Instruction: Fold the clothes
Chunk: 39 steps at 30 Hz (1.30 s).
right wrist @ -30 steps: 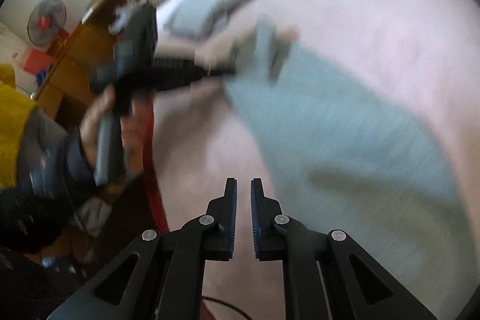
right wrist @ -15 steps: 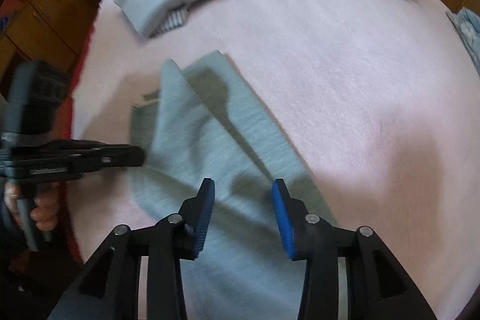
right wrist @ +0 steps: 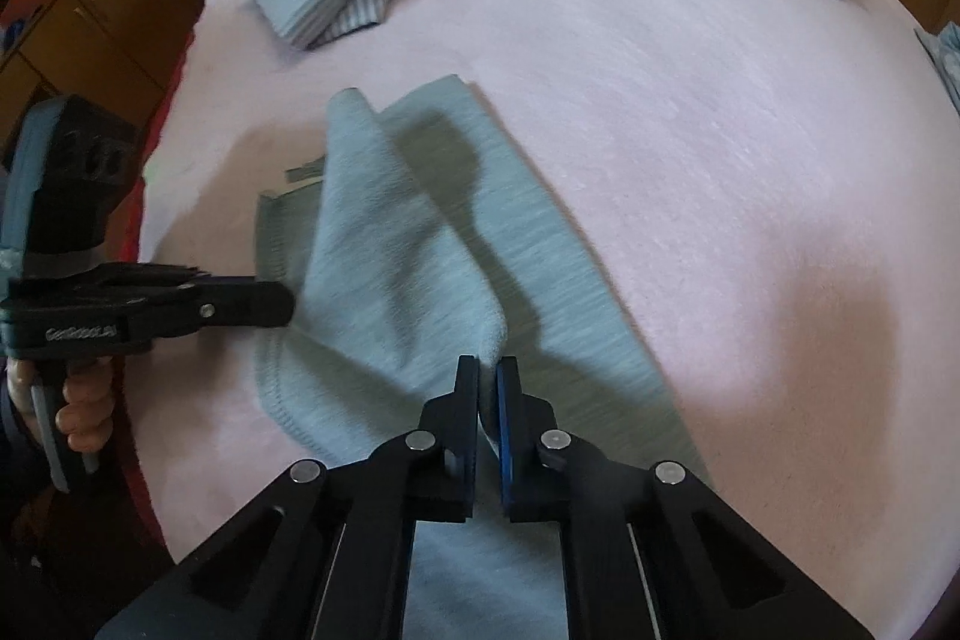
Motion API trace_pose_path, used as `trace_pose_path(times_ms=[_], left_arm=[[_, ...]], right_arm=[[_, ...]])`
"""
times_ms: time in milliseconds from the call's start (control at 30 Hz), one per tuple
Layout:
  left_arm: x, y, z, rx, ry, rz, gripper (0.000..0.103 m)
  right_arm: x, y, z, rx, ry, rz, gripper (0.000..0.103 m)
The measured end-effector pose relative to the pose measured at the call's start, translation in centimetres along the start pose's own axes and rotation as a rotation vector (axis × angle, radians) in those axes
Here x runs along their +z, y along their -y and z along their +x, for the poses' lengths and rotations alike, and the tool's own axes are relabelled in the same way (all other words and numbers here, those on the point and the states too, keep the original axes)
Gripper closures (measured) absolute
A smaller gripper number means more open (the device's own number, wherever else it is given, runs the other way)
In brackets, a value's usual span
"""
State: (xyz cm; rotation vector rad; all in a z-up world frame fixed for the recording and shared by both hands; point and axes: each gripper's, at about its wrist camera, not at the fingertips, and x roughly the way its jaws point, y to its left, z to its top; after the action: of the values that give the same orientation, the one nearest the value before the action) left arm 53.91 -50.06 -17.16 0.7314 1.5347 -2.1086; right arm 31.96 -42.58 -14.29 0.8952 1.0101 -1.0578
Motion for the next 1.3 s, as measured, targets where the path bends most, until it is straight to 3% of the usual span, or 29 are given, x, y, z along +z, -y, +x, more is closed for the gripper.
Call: trace_pose_path(times_ms=[333, 633, 900, 1033, 1167, 1300], left_arm=[[1.1, 1.6, -1.4, -0.018, 0.072, 0.032, 0.098], [1.5, 0.7, 0.8, 0.033, 0.031, -0.021, 0.101], [0.5, 0.3, -0.4, 0.024, 0.053, -0.042, 0.102], [0.2, 0.6, -0.9, 0.051, 0.06, -0.033, 0.102], [-0.4, 1.3, -2.3, 0.046, 0.087, -0.012, 0.102], [0.0, 2.9, -3.9, 0.028, 0.125, 0.08, 0.101]], right_arm=[[0.0, 0.9, -3.9, -0.043, 0.158, 0.03, 0.098], [2.5, 2.3, 0.5, -0.08, 0.062, 0.065, 0.098], [2.2, 2.2, -0.6, -0.049, 0.097, 0.081, 0.098], [2.4, 2.6, 0.6, -0.063, 0.044, 0.099, 0.096], [2.4, 2.6, -0.7, -0.067, 0.084, 0.119, 0.094], [1.0, 2.9, -4.0, -0.062, 0.16, 0.162, 0.087]])
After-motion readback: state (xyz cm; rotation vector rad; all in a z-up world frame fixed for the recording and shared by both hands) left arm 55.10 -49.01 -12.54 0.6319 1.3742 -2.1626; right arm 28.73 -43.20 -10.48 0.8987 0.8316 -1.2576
